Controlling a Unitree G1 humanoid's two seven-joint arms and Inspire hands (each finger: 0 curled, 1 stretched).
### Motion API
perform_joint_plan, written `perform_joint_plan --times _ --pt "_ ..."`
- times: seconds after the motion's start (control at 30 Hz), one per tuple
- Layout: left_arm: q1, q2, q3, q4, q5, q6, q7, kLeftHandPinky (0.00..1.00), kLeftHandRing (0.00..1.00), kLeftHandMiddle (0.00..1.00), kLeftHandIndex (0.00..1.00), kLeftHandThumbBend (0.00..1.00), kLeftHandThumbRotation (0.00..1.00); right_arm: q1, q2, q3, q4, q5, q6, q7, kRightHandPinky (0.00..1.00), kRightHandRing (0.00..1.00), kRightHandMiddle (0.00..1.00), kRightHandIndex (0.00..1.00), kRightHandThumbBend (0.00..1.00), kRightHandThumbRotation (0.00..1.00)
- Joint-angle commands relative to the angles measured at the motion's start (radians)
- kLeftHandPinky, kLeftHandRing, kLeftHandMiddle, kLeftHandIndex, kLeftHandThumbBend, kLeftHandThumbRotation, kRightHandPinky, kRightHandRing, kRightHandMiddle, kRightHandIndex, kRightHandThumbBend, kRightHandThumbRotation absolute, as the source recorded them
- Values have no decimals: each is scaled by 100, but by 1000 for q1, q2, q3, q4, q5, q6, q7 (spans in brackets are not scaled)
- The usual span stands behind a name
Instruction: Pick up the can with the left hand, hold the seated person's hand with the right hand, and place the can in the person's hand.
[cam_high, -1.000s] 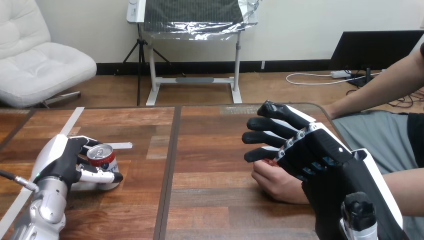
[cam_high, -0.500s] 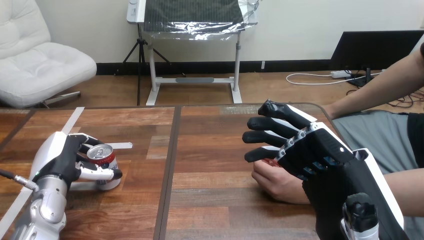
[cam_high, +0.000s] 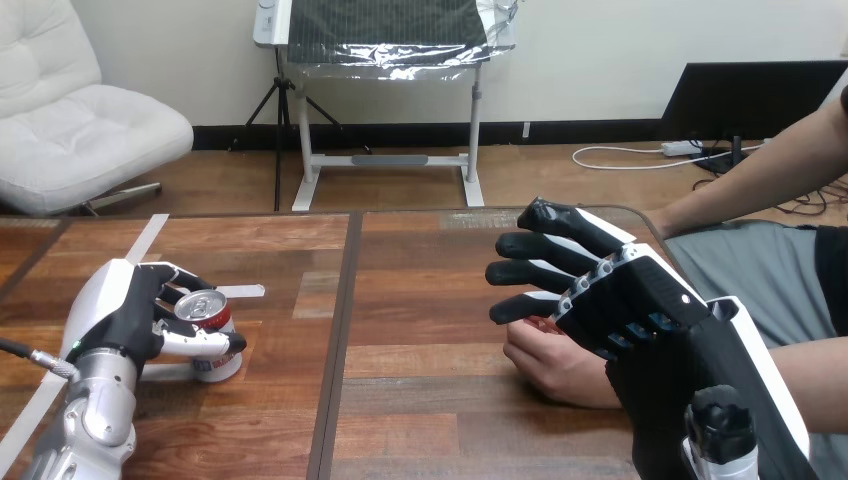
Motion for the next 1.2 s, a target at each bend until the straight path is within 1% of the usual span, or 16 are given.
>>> perform_joint_plan --times 0.0,0.1,0.2,0.4,0.7,0.8,0.97,1.17 --pt "-82 1 -7 4 -4 -40 22 43 49 52 55 83 0 -30 9 0 -17 7 -21 1 65 76 79 82 90 84" --pt "-81 0 -5 3 -9 -47 21 42 48 51 53 83 0 -29 9 -1 -18 6 -21 0 65 76 79 82 90 84" --pt "-81 2 -6 13 -9 -68 26 40 46 49 51 80 0 -26 11 -1 -19 2 -20 -3 66 76 79 82 90 83" --pt "-84 4 -7 24 -7 -78 25 37 42 46 49 77 0 -28 9 -2 -18 4 -22 -1 66 76 79 82 89 83" --pt "-88 4 -6 39 -10 -81 20 27 33 39 46 76 0 -28 12 -1 -15 3 -27 -1 66 77 80 82 89 84" --pt "-88 6 -8 34 -7 -74 17 25 32 39 46 76 0 -28 13 -1 -13 2 -28 -1 67 76 80 82 89 84" --pt "-89 6 -6 36 -12 -71 8 28 35 41 46 77 0 -28 13 -1 -14 2 -29 -1 67 77 80 83 88 84" --pt "-88 7 -5 36 -14 -75 6 30 36 41 46 78 0 -29 10 -1 -13 6 -28 2 67 77 80 83 86 83"
